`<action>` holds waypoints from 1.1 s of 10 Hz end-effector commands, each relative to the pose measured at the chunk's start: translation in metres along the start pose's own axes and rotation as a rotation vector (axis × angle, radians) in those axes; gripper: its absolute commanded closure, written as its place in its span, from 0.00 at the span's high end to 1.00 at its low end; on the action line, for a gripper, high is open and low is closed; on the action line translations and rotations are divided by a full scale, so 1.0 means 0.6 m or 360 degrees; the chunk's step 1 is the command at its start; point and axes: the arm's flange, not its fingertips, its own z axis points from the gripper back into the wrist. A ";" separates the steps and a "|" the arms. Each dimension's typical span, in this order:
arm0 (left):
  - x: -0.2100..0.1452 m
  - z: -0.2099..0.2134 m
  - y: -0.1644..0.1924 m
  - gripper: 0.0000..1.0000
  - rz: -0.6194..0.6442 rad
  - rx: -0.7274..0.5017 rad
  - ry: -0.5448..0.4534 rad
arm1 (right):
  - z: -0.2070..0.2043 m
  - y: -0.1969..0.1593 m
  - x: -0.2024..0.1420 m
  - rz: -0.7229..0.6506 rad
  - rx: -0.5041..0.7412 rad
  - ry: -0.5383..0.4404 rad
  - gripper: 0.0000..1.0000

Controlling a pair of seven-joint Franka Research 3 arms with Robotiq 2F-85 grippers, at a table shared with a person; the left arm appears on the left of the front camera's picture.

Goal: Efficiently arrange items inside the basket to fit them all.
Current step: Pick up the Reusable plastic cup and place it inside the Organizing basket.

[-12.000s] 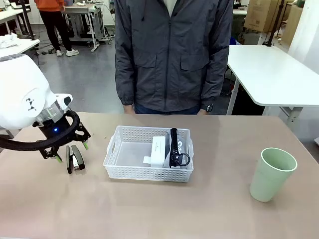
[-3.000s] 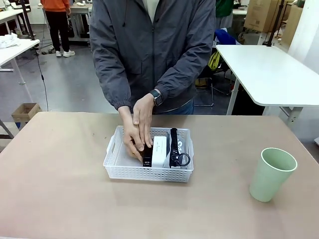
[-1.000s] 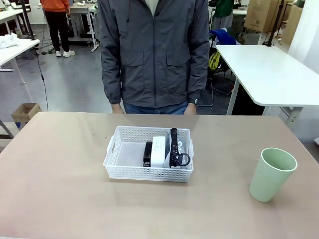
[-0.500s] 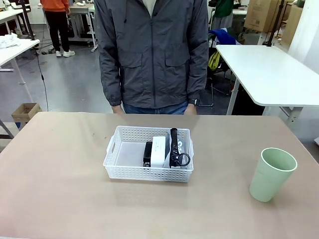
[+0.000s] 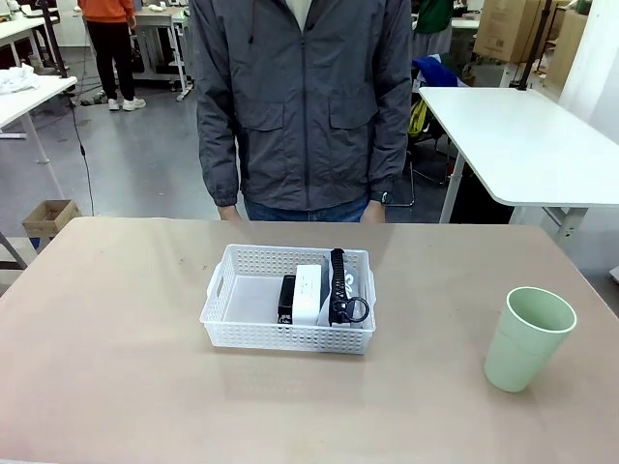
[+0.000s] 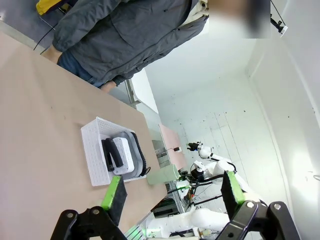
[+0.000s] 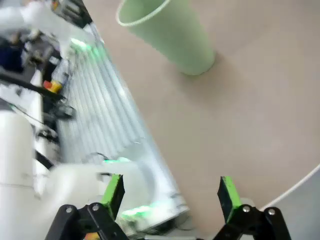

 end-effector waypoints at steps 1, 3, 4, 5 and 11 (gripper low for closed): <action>0.002 -0.004 -0.008 1.00 0.0007 -0.0034 -0.0026 | -0.086 -0.015 -0.025 0.0524 -0.0241 -0.0192 1.00; 0.002 -0.004 -0.008 1.00 0.0007 -0.0034 -0.0026 | -0.134 -0.018 -0.021 0.0721 -0.0408 -0.0308 1.00; 0.002 -0.004 -0.008 1.00 0.0007 -0.0034 -0.0026 | -0.165 -0.027 -0.021 0.0754 -0.0376 -0.0280 1.00; 0.002 -0.004 -0.008 1.00 0.0007 -0.0034 -0.0026 | -0.177 -0.034 -0.020 0.0739 -0.0317 -0.0287 1.00; 0.002 -0.004 -0.008 1.00 0.0007 -0.0034 -0.0026 | -0.088 -0.129 0.007 0.0756 -0.0203 -0.0237 1.00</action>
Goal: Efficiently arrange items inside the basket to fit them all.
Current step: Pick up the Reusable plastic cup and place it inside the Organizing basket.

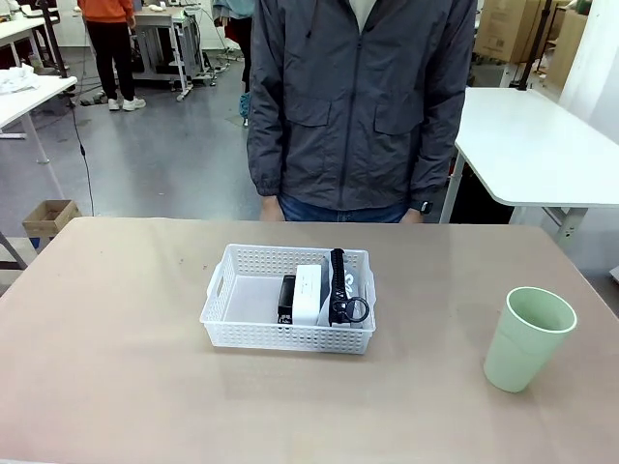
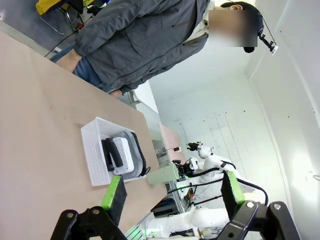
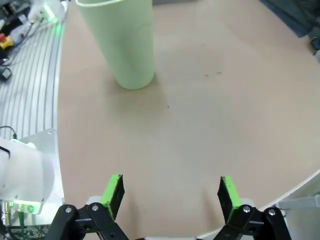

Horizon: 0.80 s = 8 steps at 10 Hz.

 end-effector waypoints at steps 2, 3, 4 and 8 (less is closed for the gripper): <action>0.002 -0.003 -0.008 1.00 0.0007 -0.0033 -0.0026 | -0.073 -0.020 -0.013 0.0023 0.0271 -0.0129 1.00; 0.002 -0.003 -0.008 1.00 0.0007 -0.0033 -0.0026 | -0.085 -0.018 -0.012 0.0030 0.0325 -0.0141 1.00; 0.002 -0.003 -0.008 1.00 0.0007 -0.0033 -0.0026 | -0.104 -0.014 -0.008 0.0016 0.0393 -0.0156 1.00; 0.002 -0.003 -0.008 1.00 0.0007 -0.0033 -0.0026 | -0.197 -0.001 0.011 0.0139 0.0375 -0.0357 1.00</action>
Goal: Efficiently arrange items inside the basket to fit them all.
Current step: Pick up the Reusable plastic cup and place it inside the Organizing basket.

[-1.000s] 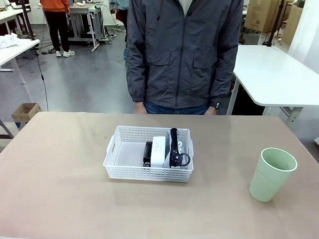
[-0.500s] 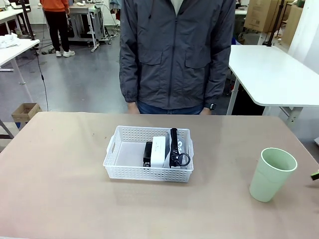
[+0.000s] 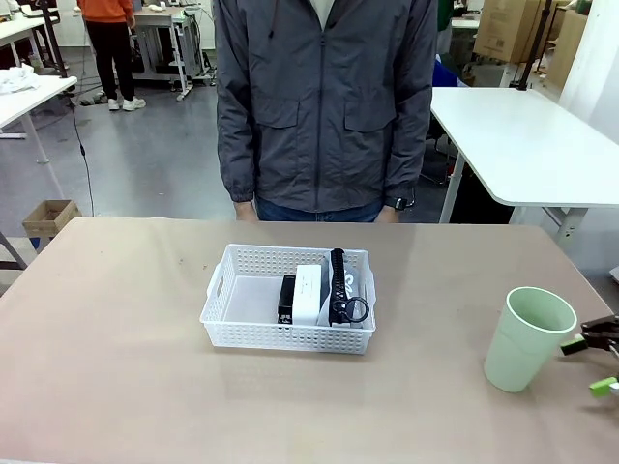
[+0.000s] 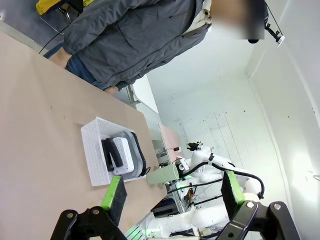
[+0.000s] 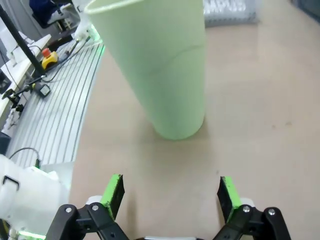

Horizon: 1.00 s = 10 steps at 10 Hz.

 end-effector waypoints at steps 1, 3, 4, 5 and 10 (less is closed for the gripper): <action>0.002 -0.003 -0.008 1.00 0.0007 -0.0033 -0.0026 | -0.035 -0.006 -0.011 0.0198 -0.0099 -0.0152 1.00; 0.002 -0.003 -0.008 1.00 0.0007 -0.0033 -0.0026 | -0.063 -0.009 -0.015 0.0303 -0.0176 -0.0217 1.00; 0.002 -0.003 -0.008 1.00 0.0007 -0.0033 -0.0026 | -0.073 -0.010 -0.013 0.0292 -0.0196 -0.0269 1.00; 0.002 -0.003 -0.008 1.00 0.0007 -0.0033 -0.0026 | -0.085 -0.008 -0.010 0.0326 -0.0184 -0.0275 1.00; 0.002 -0.003 -0.008 1.00 0.0007 -0.0033 -0.0026 | -0.130 -0.007 -0.003 0.0358 -0.0074 -0.0137 1.00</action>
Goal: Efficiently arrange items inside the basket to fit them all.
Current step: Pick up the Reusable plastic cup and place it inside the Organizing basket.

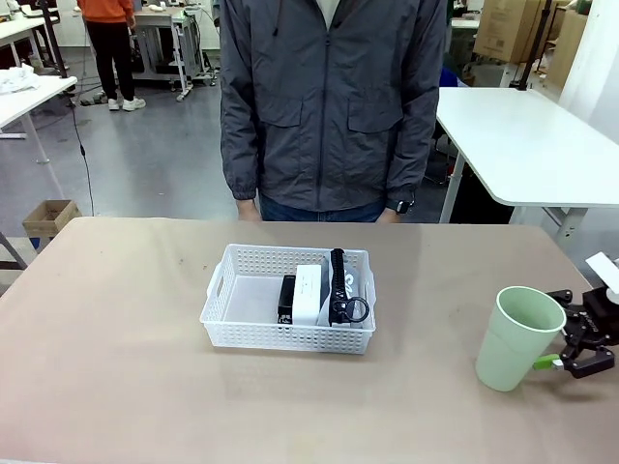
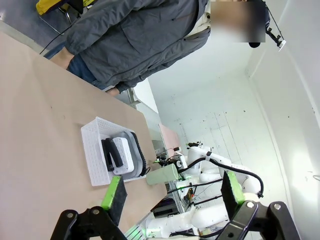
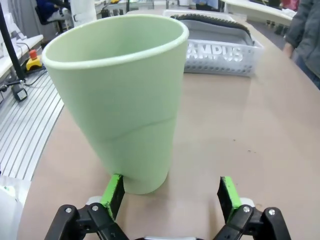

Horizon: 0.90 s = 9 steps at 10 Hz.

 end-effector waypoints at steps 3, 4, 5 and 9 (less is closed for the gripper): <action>0.002 -0.004 -0.008 1.00 0.0007 -0.0033 -0.0026 | -0.045 0.055 -0.056 0.0053 0.0094 0.0054 1.00; 0.002 -0.004 -0.008 1.00 0.0007 -0.0033 -0.0026 | -0.055 0.059 -0.054 0.0048 0.0175 0.0082 1.00; 0.002 -0.004 -0.008 1.00 0.0007 -0.0033 -0.0026 | -0.067 0.063 -0.052 0.0050 0.0219 0.0090 1.00; 0.002 -0.004 -0.008 1.00 0.0007 -0.0033 -0.0026 | -0.107 0.068 -0.042 0.0044 0.0201 0.0004 1.00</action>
